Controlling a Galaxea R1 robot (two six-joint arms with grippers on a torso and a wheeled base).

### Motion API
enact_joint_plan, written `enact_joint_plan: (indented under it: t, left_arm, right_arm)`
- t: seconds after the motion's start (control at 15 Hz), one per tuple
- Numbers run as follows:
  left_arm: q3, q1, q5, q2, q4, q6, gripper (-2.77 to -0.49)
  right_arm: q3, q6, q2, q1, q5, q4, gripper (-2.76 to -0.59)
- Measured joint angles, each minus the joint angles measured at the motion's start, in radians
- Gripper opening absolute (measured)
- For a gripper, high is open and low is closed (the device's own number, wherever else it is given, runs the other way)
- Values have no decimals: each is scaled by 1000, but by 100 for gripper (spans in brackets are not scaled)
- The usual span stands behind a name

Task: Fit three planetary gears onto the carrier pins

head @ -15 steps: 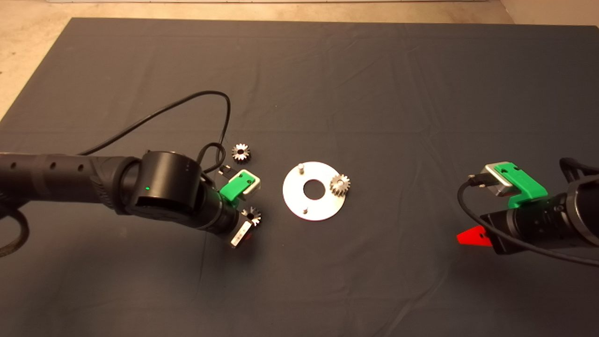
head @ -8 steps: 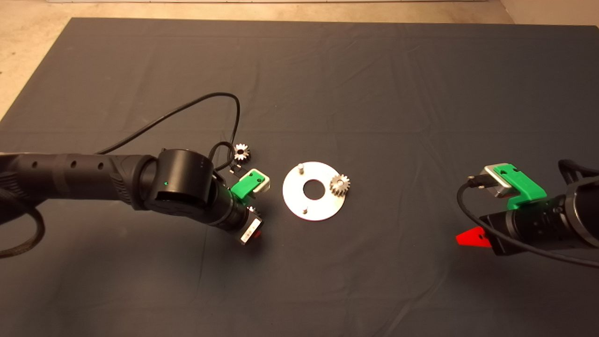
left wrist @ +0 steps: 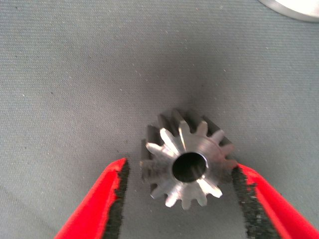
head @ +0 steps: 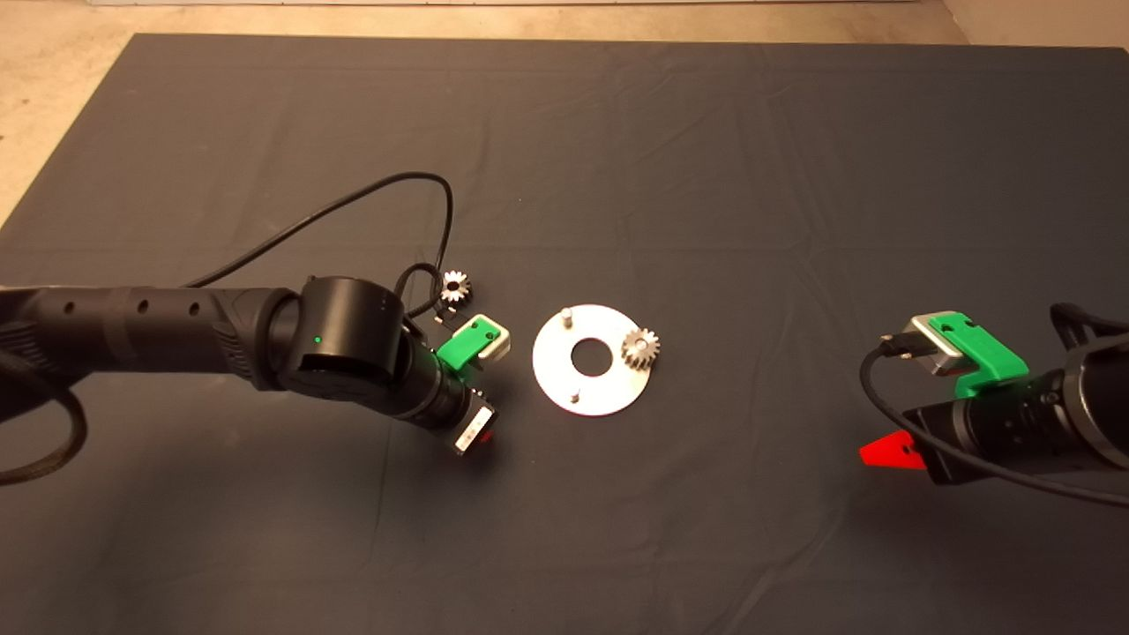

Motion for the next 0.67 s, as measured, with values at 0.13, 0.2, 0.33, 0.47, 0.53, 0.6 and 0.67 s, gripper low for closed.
enact_joint_plan:
  t: [0.13, 0.2, 0.33, 0.47, 0.53, 0.6, 0.67]
  left_arm:
    - [0, 0, -12, 0, 7, 0, -190]
    - [0, 0, -14, 0, 12, 0, -190]
    - [0, 0, -14, 0, 19, 0, -206]
    - [0, 0, -18, 0, 31, 1, -215]
    - [0, 0, -17, 0, 39, 1, -216]
    - [0, 2, -17, 0, 44, 1, -217]
    - [0, 2, -17, 0, 45, 1, -220]
  right_arm:
    - [0, 0, 0, 0, 0, 0, -163]
    - [0, 0, 0, -2, 0, 0, -163]
    - [0, 0, 0, -5, 1, 0, -163]
    - [0, 0, 0, -5, 1, 0, -163]
    - [0, 0, 0, -5, 1, 0, -163]
    - [0, 0, 0, -5, 1, 0, -163]
    - [0, 0, 0, -5, 1, 0, -163]
